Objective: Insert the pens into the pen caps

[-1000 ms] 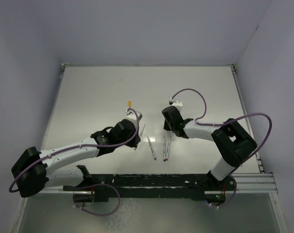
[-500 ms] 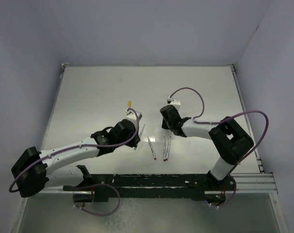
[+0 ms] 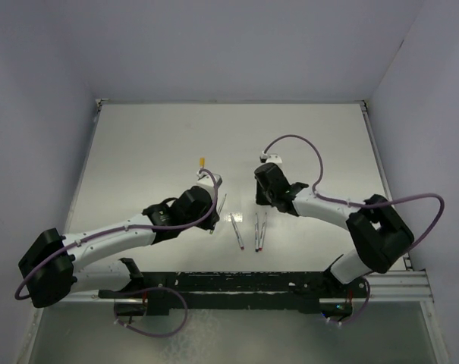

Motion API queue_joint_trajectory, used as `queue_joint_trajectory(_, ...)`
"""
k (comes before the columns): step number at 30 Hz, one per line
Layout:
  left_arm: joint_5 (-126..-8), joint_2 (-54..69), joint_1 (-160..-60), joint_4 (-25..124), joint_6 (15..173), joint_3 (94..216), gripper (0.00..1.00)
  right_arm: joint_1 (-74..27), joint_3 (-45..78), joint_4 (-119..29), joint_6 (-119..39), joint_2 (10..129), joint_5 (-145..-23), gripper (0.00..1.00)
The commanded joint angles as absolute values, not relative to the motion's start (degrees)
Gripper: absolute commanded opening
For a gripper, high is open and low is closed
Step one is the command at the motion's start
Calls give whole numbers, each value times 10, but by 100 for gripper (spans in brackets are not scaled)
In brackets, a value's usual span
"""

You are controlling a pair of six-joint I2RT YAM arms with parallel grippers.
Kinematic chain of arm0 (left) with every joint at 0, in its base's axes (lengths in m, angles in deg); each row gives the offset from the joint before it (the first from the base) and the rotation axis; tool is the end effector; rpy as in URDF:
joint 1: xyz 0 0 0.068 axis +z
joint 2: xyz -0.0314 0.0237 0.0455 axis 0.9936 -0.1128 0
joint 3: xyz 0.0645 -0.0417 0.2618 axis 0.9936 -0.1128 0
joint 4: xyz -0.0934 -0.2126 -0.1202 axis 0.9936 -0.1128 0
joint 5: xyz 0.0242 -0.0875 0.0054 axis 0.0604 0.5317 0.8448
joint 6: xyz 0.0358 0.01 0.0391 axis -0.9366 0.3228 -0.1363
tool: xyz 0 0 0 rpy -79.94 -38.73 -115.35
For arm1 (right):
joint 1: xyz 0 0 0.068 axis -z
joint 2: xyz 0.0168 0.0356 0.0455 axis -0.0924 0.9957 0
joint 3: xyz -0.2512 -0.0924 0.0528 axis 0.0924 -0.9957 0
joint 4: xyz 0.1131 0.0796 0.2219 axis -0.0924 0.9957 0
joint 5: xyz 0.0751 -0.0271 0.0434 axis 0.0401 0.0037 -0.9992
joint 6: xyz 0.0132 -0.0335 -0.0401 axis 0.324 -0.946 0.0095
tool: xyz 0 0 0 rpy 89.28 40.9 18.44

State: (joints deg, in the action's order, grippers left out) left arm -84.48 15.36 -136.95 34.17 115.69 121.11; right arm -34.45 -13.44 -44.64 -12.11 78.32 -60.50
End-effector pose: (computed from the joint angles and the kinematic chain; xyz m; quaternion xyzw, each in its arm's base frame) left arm 0.1493 -0.1916 0.2186 0.1260 0.9014 -0.2267 0.3467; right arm 0.2478 0.1935 0.1745 0.0131 0.9158 0.1288 0.3801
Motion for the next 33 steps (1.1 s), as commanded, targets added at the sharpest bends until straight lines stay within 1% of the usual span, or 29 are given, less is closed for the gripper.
queue_joint_trajectory(1,-849,152,-1373,377,1148,1232,0,-347,-136,-490,-160,689,-582,0)
queue_joint_trajectory(8,-840,144,-1373,432,1134,1225,0,-346,-169,-578,-202,570,-555,0)
queue_joint_trajectory(16,-747,117,-1386,633,1107,1204,0,-345,-278,-762,-195,440,-575,0)
queue_joint_trajectory(21,-731,96,-1401,734,1090,1205,0,-345,-327,-860,-178,383,-572,0)
queue_joint_trajectory(27,-722,85,-1402,827,1104,1195,0,-345,-343,-902,-161,331,-582,0)
queue_joint_trajectory(33,-728,82,-1402,843,1112,1202,0,-344,-356,-912,-146,309,-583,0)
